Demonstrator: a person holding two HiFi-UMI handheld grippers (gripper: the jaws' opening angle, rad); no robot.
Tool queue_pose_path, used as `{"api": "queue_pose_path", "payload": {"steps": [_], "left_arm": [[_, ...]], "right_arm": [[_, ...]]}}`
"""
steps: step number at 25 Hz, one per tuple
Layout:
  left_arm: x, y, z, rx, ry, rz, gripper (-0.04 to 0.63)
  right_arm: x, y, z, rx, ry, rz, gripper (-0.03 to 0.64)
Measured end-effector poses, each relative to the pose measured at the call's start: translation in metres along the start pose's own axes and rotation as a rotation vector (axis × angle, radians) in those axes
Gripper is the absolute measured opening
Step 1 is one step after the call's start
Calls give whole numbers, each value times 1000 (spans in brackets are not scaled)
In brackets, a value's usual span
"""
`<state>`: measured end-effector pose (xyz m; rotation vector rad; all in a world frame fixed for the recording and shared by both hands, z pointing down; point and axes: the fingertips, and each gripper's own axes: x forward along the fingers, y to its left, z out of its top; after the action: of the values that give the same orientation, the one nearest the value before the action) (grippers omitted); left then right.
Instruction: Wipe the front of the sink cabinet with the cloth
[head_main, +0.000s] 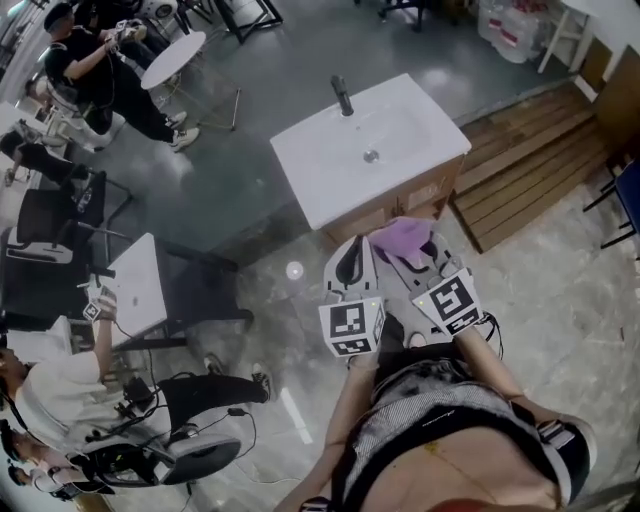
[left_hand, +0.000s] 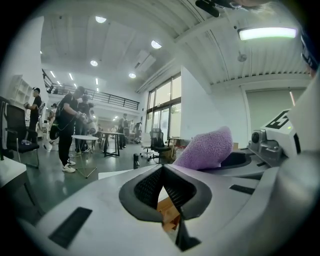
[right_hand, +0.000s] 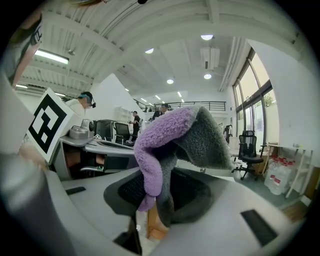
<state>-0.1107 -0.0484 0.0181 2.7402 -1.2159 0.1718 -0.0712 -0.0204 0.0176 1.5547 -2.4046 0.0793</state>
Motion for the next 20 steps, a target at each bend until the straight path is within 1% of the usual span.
{"api": "queue_pose_path", "payload": {"steps": [5, 10, 14, 20], "left_arm": [[33, 28, 3, 15, 8, -22, -3], [57, 57, -4, 8, 36, -18, -3], [69, 78, -9, -10, 44, -23, -3], [87, 107, -31, -52, 88, -23, -3]], "right_arm": [[37, -18, 5, 10, 6, -22, 163], [74, -27, 4, 11, 19, -19, 163], [99, -27, 1, 13, 42, -9, 163], [138, -26, -13, 19, 88, 22, 163]]}}
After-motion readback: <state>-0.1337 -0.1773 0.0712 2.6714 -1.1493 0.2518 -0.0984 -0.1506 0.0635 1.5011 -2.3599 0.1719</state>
